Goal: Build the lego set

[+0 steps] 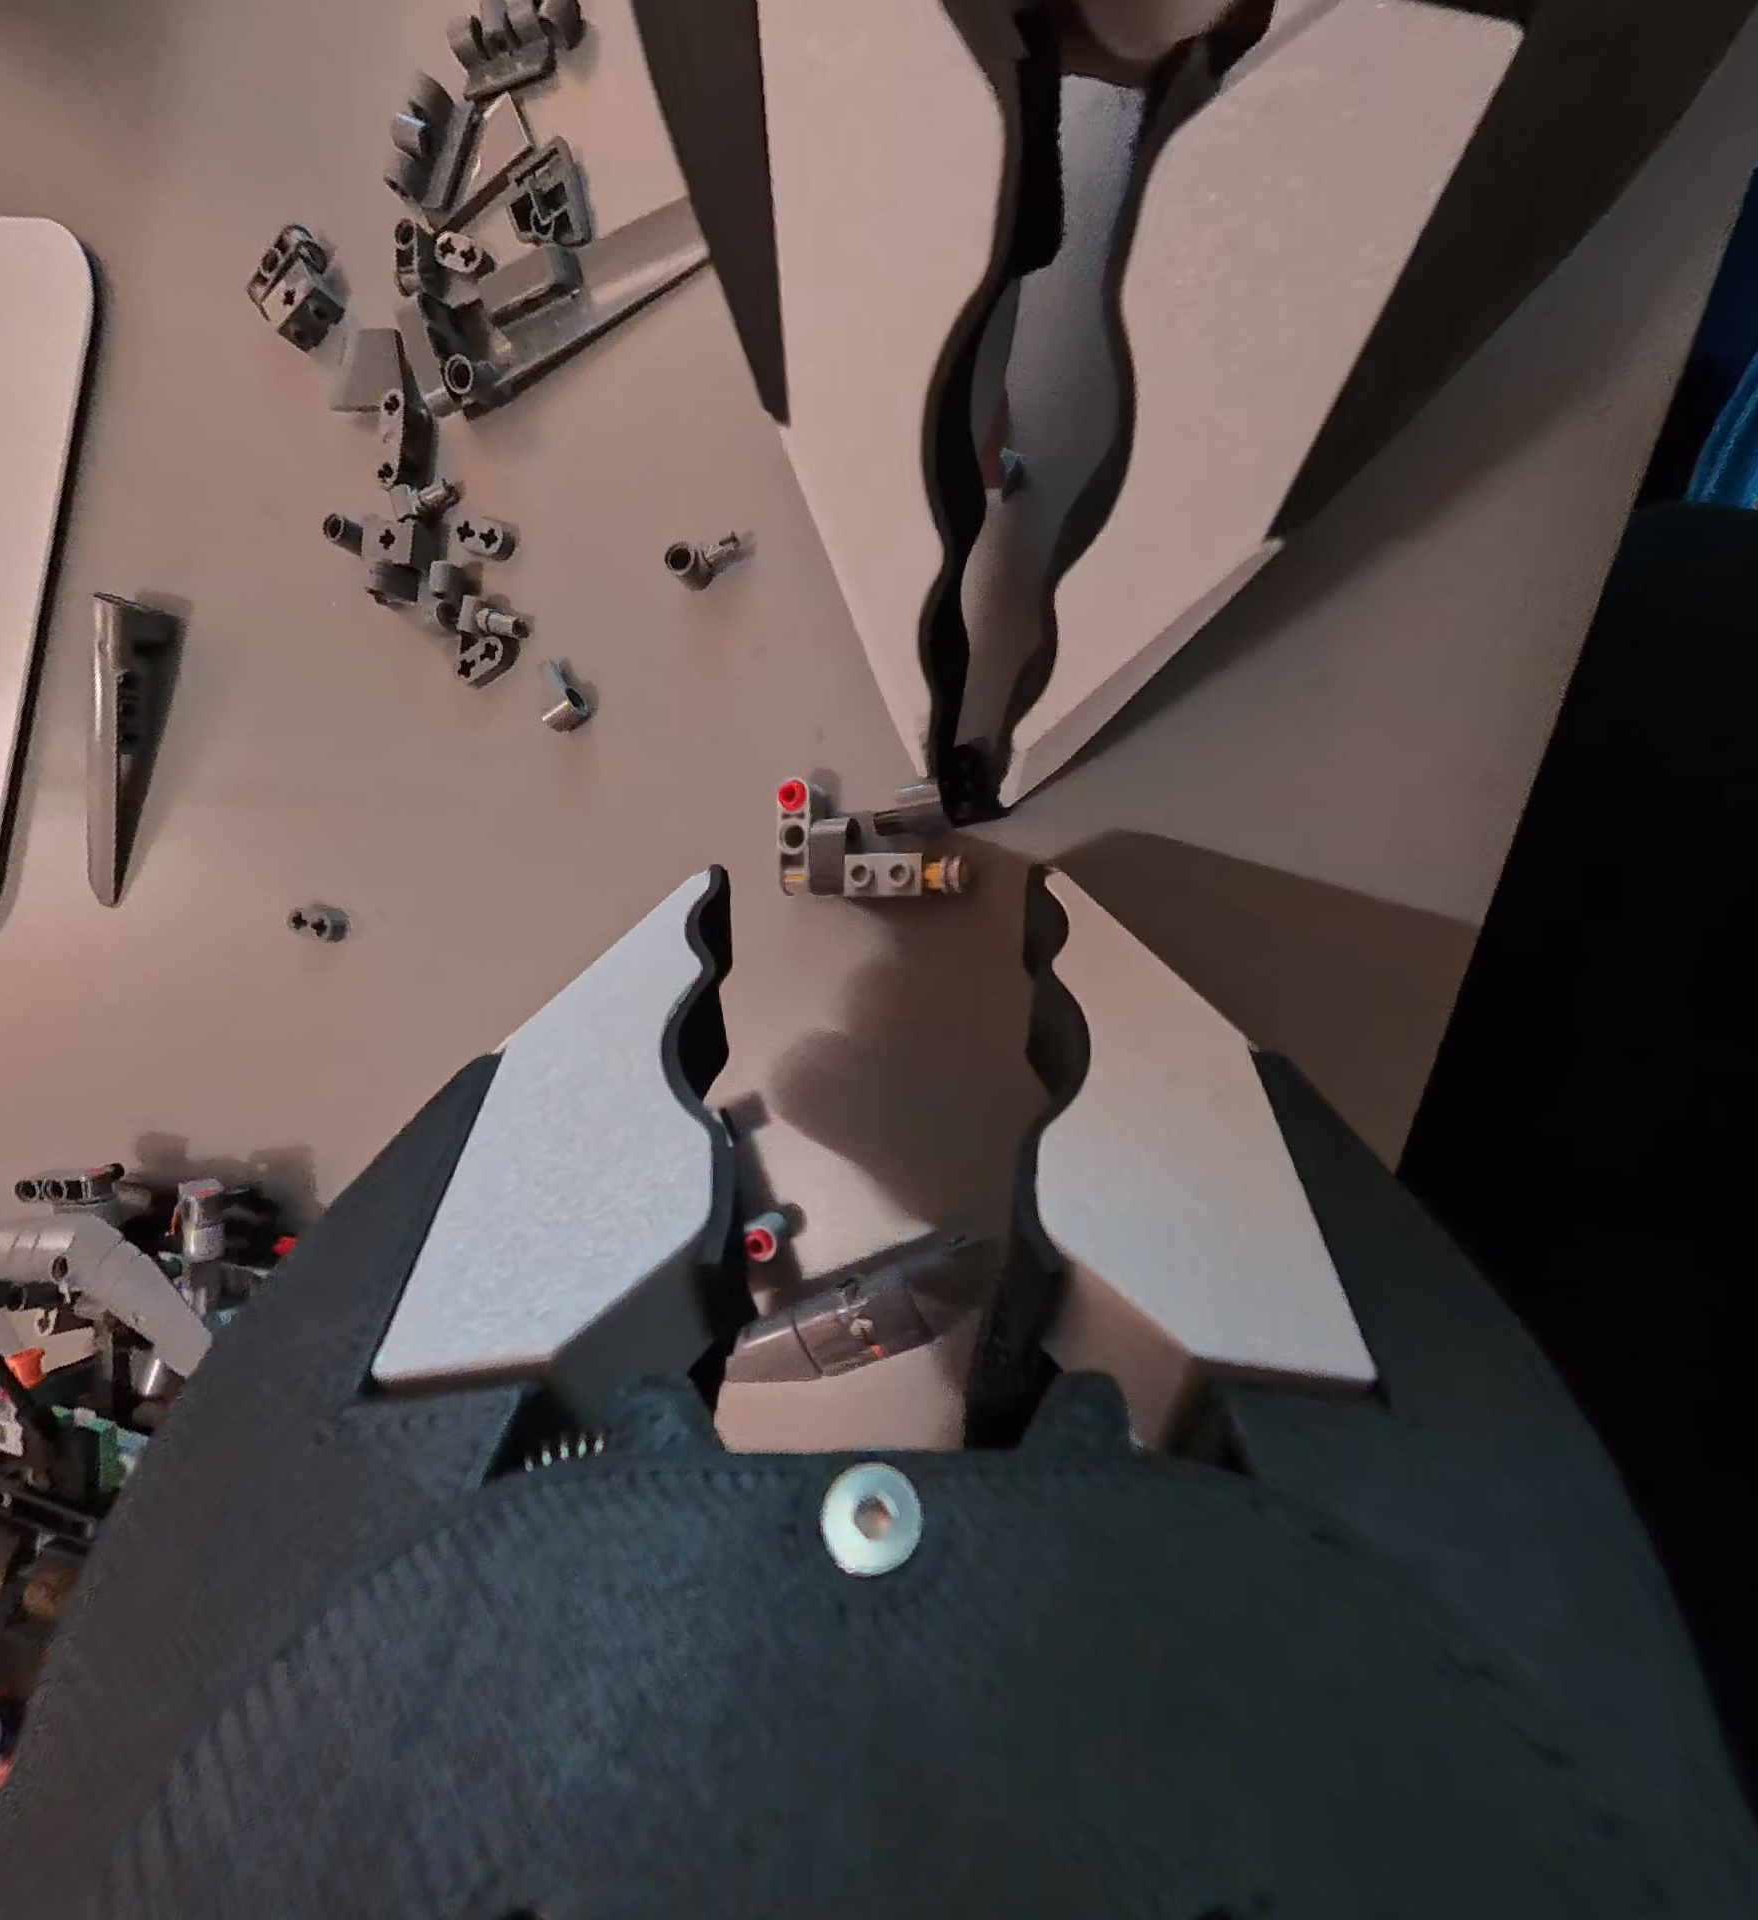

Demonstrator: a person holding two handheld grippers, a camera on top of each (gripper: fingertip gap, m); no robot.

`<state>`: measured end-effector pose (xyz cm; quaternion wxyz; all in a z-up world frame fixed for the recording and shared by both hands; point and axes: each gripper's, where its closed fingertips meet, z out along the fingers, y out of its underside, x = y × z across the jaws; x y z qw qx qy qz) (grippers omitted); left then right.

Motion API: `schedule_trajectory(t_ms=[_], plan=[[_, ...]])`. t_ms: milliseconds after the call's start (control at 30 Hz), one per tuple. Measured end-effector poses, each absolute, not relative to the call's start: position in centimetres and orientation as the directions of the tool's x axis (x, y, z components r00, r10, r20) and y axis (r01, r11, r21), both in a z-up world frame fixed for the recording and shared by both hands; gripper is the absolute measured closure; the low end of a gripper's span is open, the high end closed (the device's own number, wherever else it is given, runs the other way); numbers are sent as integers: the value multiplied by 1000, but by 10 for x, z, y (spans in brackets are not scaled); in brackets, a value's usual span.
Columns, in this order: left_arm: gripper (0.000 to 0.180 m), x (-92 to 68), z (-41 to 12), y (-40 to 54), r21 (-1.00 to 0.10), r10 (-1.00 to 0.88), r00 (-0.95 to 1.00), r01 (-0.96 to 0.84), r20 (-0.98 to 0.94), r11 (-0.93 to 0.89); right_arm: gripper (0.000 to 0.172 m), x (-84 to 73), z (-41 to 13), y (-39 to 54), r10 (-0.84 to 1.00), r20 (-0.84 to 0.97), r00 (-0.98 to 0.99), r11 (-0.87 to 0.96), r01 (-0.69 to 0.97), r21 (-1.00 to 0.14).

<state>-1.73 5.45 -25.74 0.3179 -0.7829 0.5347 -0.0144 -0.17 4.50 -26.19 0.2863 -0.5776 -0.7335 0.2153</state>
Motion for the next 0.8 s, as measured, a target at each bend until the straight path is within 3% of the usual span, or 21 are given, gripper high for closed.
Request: schedule_trajectory(t_ms=[300, 367, 800], plan=[[132, -14, -262, 57, -519, -898, 403, -814, -178, -262, 166, -2, -262, 44, 971, 168, -169, 238, 719, -653], [142, -15, -263, 59, -522, -894, 411, -810, -178, -268, 166, -2, -262, 44, 971, 169, -168, 238, 718, -654], [143, -13, -263, 59, -511, -898, 399, -820, -185, -259, 166, -5, -259, 49, 968, 199, -154, 247, 727, -640]])
